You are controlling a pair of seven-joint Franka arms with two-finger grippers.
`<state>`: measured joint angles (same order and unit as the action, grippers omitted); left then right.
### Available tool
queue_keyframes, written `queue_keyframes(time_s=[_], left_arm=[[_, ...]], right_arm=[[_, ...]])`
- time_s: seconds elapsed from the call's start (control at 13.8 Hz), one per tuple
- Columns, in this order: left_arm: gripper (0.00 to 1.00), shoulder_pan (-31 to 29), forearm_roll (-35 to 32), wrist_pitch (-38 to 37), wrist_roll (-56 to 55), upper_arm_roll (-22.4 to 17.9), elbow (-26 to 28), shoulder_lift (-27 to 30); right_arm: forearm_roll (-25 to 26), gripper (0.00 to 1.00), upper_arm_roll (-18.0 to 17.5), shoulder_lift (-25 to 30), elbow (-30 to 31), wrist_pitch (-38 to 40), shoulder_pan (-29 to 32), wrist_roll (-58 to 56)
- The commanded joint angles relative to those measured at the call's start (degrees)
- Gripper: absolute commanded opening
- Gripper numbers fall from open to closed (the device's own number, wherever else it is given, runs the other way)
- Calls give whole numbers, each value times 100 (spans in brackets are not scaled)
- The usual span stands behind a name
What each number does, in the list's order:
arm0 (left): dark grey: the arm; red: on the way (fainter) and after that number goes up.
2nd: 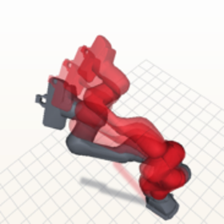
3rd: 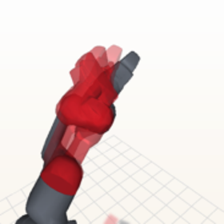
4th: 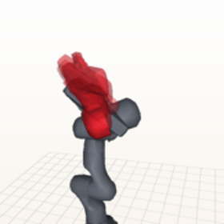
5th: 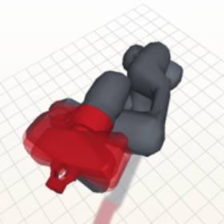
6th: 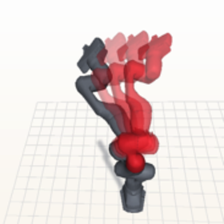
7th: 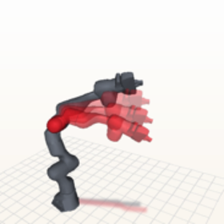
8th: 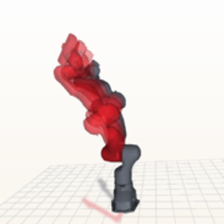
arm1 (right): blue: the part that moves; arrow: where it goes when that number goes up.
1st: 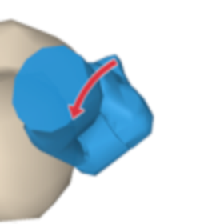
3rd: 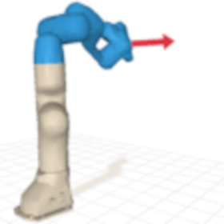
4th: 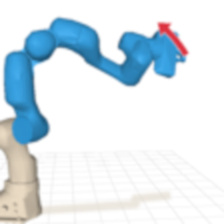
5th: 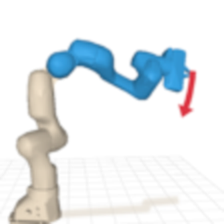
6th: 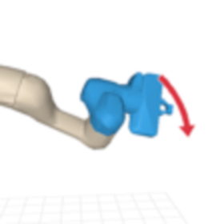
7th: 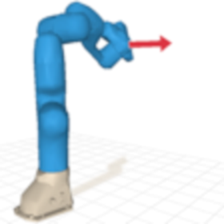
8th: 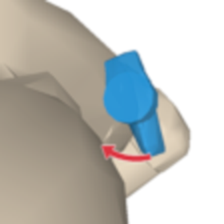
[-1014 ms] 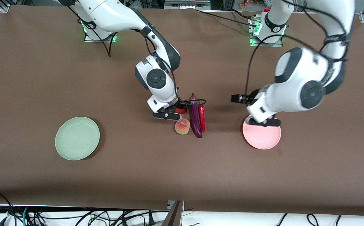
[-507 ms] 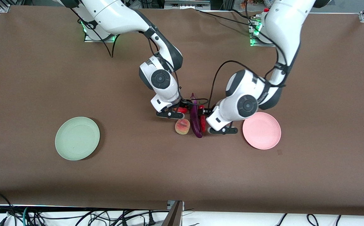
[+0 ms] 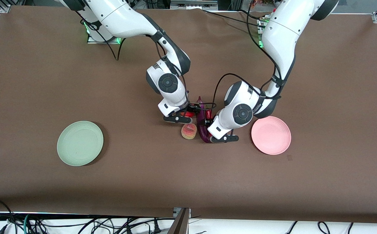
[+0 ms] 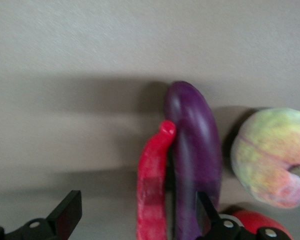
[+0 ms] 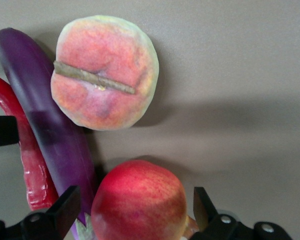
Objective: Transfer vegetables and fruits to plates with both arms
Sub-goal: 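Grasp the red chili with the left gripper while the right gripper grasps the apple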
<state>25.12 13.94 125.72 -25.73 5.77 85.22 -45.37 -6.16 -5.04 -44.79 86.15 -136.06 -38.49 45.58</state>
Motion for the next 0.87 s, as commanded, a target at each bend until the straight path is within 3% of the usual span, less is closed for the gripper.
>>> queue_keyframes(time_s=[0.0, 0.14, 0.36, 0.51, 0.65, 0.8], left_arm=[[99, 72, -137, -48, -125, -41, -93, -129], [90, 90, -146, -48, -256, -32, -58, -174], [72, 169, -155, 49, -274, -41, -14, -226], [60, 178, -155, 102, -274, -41, 39, -226], [58, 187, -155, 233, -274, -41, 117, -226], [45, 248, -155, 286, -274, -41, 153, -226]], right_arm=[[9, 100, 47, -99, -55, -237, -62, 3], [10, 100, 47, -108, -55, -246, -62, -5], [9, 88, 47, -117, -55, -237, -97, -5], [9, 87, 47, -108, -46, -220, -115, -14], [1, 50, 47, -108, -55, -193, -97, -40], [1, 34, 47, -82, -55, -184, -62, -93]])
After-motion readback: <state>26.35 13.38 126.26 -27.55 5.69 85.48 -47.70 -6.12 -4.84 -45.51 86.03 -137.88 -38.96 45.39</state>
